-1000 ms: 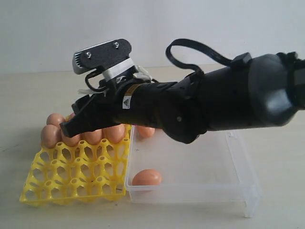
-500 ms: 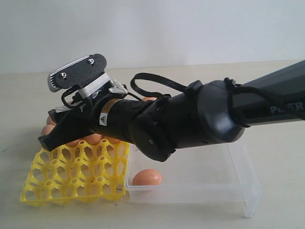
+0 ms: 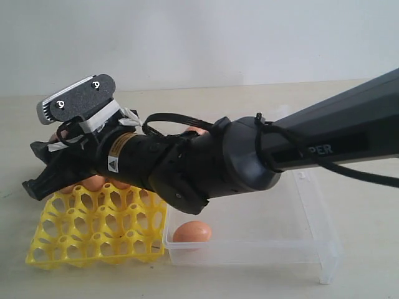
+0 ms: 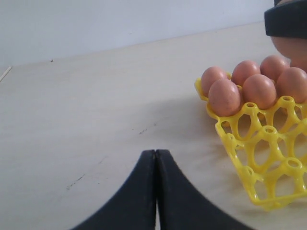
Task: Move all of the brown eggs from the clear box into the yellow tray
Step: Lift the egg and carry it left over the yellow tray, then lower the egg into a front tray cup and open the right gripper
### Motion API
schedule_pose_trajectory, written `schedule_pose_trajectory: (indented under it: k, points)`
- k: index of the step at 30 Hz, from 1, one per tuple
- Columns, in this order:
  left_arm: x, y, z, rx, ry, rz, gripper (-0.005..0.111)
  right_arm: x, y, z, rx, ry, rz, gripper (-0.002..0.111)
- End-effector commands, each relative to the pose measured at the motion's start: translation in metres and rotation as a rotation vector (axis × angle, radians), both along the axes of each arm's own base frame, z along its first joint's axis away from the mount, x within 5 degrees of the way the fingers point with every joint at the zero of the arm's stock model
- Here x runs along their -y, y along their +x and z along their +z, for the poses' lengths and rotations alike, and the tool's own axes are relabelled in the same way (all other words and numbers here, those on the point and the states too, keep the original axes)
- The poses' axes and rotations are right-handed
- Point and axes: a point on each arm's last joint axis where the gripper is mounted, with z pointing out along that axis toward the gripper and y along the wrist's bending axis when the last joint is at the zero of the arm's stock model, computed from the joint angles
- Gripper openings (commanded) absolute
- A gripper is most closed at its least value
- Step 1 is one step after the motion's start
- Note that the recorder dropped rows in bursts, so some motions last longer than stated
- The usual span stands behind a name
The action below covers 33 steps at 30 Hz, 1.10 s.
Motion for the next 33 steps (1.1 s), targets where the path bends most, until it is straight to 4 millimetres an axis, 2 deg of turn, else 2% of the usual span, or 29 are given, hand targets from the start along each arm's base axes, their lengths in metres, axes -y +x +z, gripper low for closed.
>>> schedule_pose_trajectory:
  k: [1,5,20,33]
  points:
    - [0.0,0.0,0.002,0.016,-0.009,-0.004,0.0,-0.008,-0.005,0.001,0.065,0.048,0.097,0.0]
    - [0.0,0.0,0.002,0.016,-0.009,-0.004,0.0,-0.011,-0.008,-0.006,0.109,0.041,0.158,0.0]
    - [0.0,0.0,0.002,0.016,-0.009,-0.004,0.0,-0.015,-0.01,-0.039,0.111,-0.003,0.209,0.0]
    - [0.0,0.0,0.002,0.016,-0.009,-0.004,0.0,-0.03,0.002,-0.054,0.131,-0.034,0.205,0.0]
